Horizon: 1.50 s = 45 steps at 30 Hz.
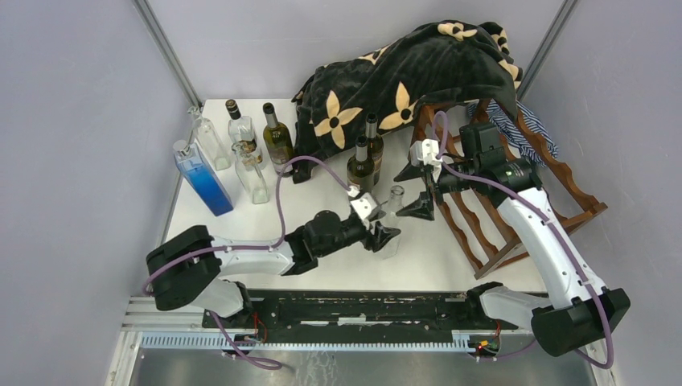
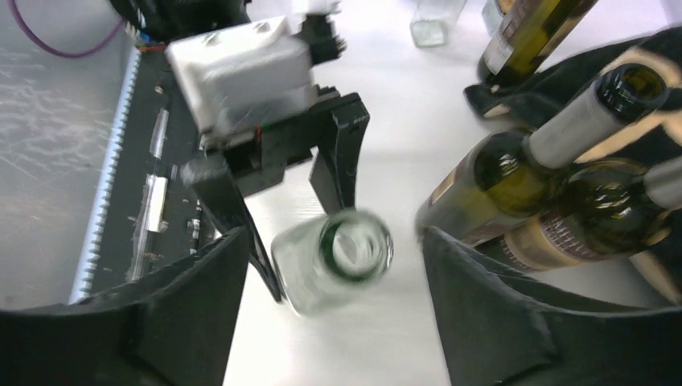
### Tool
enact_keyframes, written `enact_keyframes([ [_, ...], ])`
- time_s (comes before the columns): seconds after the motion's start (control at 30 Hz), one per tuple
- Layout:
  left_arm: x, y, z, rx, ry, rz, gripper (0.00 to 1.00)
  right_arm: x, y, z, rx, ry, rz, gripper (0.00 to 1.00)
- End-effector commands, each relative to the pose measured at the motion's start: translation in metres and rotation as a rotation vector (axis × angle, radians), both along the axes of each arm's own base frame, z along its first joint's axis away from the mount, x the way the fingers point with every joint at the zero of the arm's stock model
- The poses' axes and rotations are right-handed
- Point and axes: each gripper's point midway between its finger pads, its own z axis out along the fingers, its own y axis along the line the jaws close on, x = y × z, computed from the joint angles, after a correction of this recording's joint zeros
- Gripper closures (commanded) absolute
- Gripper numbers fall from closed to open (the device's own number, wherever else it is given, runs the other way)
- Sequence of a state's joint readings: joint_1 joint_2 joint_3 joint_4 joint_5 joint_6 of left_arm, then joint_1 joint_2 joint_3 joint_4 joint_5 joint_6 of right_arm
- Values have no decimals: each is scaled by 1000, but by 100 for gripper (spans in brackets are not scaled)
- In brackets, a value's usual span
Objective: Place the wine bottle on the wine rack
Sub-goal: Pick up the wine bottle from the center of the board.
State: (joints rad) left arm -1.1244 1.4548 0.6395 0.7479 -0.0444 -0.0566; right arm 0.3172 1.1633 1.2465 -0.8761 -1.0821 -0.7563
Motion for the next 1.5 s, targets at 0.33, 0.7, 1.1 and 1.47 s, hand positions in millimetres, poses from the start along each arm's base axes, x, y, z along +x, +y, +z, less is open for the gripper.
enact_keyframes([
  [0.33,-14,106,113,-646,190,114,98,-6,6,-5,46,-53,43,2],
  [0.7,13,152,125,-912,400,380,98,1,31,-40,-36,-86,22,2],
  [1.1,20,126,126,-965,499,618,98,3,64,-56,-79,-65,-52,2],
  [1.47,25,104,129,-1004,548,726,98,18,64,-68,-97,-42,-179,43],
])
